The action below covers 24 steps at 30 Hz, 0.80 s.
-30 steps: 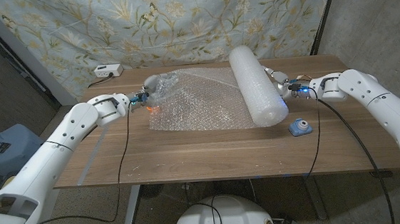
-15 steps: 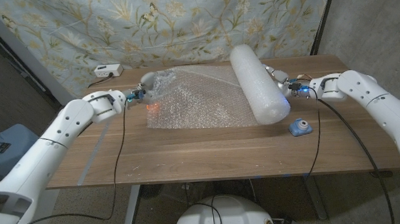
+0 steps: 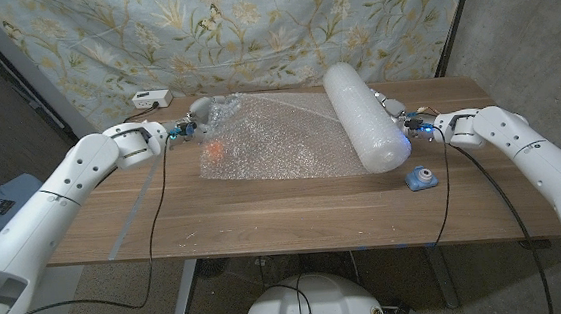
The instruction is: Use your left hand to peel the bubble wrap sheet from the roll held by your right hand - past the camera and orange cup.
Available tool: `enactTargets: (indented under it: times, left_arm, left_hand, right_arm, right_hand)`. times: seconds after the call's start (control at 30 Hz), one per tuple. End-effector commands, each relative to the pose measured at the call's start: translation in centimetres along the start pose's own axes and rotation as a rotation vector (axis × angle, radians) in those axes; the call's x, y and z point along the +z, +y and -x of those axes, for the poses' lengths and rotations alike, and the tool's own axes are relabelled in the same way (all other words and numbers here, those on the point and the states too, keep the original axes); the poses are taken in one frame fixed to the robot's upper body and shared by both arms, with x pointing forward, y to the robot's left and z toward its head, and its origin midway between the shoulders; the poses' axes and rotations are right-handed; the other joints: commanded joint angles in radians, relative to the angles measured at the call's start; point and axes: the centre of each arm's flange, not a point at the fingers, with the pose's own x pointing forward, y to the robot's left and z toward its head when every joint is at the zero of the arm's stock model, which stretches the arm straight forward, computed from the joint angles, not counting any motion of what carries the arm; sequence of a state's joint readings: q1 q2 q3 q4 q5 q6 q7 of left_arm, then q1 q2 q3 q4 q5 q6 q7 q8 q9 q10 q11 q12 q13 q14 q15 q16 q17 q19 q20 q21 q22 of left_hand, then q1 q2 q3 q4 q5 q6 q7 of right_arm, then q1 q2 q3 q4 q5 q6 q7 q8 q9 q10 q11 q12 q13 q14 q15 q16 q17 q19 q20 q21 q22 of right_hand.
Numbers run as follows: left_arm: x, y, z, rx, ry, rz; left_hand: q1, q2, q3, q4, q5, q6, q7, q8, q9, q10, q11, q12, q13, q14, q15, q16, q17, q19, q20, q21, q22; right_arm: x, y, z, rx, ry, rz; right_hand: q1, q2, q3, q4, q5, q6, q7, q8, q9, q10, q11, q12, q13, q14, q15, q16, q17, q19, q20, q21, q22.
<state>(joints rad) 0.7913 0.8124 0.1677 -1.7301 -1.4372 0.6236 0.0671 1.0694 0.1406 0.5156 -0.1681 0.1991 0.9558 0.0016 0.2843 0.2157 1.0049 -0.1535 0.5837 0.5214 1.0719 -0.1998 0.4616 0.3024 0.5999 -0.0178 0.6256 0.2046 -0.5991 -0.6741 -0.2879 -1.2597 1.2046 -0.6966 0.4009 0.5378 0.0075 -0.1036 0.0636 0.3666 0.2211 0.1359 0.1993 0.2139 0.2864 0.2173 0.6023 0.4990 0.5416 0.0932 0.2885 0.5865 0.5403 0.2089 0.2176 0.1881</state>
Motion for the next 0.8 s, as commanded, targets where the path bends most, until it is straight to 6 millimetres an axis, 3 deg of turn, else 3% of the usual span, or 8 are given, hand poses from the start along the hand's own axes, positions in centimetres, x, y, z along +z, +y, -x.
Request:
enactTargets:
  times: [0.03, 0.8]
  left_arm:
    - [0.5, 0.2, 1.3, 0.012, 0.004, -0.025]
    - [1.3, 1.0, 4.1, 0.061, 0.001, -0.044]
  left_hand:
    - [0.009, -0.004, 0.005, 0.006, -0.001, 0.022, 0.024, -0.004, 0.005, 0.013, -0.001, -0.007, 0.003, 0.009, -0.002, -0.007, 0.003, -0.002, 0.002, 0.006, 0.0]
    - [0.005, -0.004, 0.006, 0.008, -0.001, 0.02, 0.02, -0.01, 0.006, 0.014, -0.003, -0.014, 0.001, 0.01, -0.003, -0.012, 0.001, -0.008, 0.004, 0.015, -0.001]
  right_arm:
    - [-0.8, 0.2, 0.3, 0.014, -0.036, -0.004]
    - [-1.3, 0.4, -0.2, 0.02, -0.047, -0.006]
  right_hand:
    - [0.006, 0.008, -0.01, 0.0, 0.005, 0.0, 0.069, 0.006, 0.0, -0.002, -0.001, -0.006, 0.004, -0.003, 0.003, -0.004, 0.006, -0.005, 0.005, -0.003, 0.003]
    - [0.009, 0.011, -0.018, 0.001, 0.011, 0.0, 0.069, 0.007, 0.0, -0.005, 0.0, -0.014, 0.007, -0.011, 0.008, -0.006, 0.007, -0.011, 0.005, -0.005, 0.003]
